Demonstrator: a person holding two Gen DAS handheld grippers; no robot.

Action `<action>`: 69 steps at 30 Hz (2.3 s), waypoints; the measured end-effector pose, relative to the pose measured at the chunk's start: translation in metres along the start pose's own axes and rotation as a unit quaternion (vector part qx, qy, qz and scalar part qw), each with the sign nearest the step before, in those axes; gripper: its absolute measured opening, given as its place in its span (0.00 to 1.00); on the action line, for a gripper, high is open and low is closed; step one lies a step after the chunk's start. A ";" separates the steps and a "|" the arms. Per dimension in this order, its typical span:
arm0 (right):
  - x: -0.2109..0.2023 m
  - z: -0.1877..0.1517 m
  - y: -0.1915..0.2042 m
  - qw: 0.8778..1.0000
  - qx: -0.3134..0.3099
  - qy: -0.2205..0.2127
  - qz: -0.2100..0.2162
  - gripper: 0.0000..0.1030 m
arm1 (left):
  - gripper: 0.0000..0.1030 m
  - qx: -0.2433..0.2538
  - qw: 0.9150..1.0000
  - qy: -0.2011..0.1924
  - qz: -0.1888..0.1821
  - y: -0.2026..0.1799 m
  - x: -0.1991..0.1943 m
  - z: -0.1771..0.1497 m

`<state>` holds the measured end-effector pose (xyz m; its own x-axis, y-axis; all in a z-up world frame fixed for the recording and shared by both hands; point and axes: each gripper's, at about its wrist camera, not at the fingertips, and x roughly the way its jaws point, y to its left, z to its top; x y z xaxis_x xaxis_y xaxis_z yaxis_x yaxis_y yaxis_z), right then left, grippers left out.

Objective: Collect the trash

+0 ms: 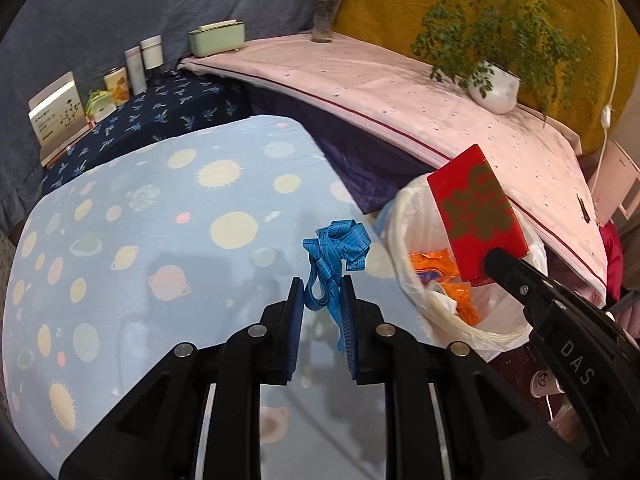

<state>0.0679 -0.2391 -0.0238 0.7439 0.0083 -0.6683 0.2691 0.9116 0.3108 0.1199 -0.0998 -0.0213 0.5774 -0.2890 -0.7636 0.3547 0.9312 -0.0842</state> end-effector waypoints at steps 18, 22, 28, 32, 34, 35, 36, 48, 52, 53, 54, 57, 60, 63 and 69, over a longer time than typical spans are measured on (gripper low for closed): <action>-0.043 -0.009 -0.083 0.997 0.053 -0.024 -0.041 0.01 | 0.17 0.050 0.997 0.001 -0.056 -0.076 0.000 0.000; -0.047 -0.012 -0.099 0.996 0.064 -0.028 -0.050 0.01 | 0.17 0.062 0.996 0.003 -0.065 -0.091 0.005 0.002; -0.040 -0.013 -0.115 0.995 0.073 -0.021 -0.060 0.01 | 0.17 0.076 0.994 0.008 -0.073 -0.112 0.019 0.008; -0.032 -0.012 -0.121 0.995 0.074 -0.016 -0.064 0.01 | 0.17 0.083 0.994 0.011 -0.073 -0.121 0.033 0.014; -0.027 -0.011 -0.123 0.995 0.074 -0.013 -0.065 0.01 | 0.17 0.081 0.994 0.012 -0.071 -0.120 0.039 0.018; -0.025 -0.011 -0.124 0.995 0.074 -0.012 -0.064 0.01 | 0.17 0.077 0.994 0.013 -0.070 -0.119 0.042 0.020; -0.023 -0.010 -0.123 0.995 0.073 -0.011 -0.064 0.01 | 0.17 0.072 0.995 0.013 -0.069 -0.116 0.044 0.023; -0.001 0.002 -0.104 0.998 0.049 -0.005 -0.046 0.01 | 0.19 0.029 0.999 0.016 -0.027 -0.070 0.050 0.023; 0.007 0.009 -0.092 0.998 0.036 -0.008 -0.043 0.08 | 0.28 0.026 0.999 0.013 -0.015 -0.062 0.048 0.020; 0.009 0.012 -0.090 0.998 0.032 -0.012 -0.047 0.11 | 0.29 0.025 1.000 0.011 -0.011 -0.059 0.047 0.020; 0.011 0.013 -0.087 0.998 0.029 -0.014 -0.052 0.15 | 0.31 0.025 1.000 0.010 -0.008 -0.057 0.046 0.019; 0.011 0.017 -0.084 0.998 0.031 -0.018 -0.051 0.30 | 0.43 0.022 1.000 0.007 0.003 -0.051 0.045 0.017; 0.006 0.016 -0.078 0.998 0.026 -0.021 -0.049 0.31 | 0.44 0.019 1.000 0.007 0.009 -0.047 0.044 0.015; 0.005 0.013 -0.073 0.998 0.019 -0.016 -0.049 0.33 | 0.44 0.017 1.000 0.008 0.010 -0.045 0.042 0.013; -0.004 0.004 -0.069 0.998 0.019 -0.006 -0.055 0.41 | 0.45 0.022 1.000 0.003 0.011 -0.045 0.034 0.005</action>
<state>0.0489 -0.3039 -0.0397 0.7156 -0.0972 -0.6917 0.3732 0.8902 0.2611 0.1274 -0.1527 -0.0401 0.5819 -0.2668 -0.7683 0.3732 0.9269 -0.0392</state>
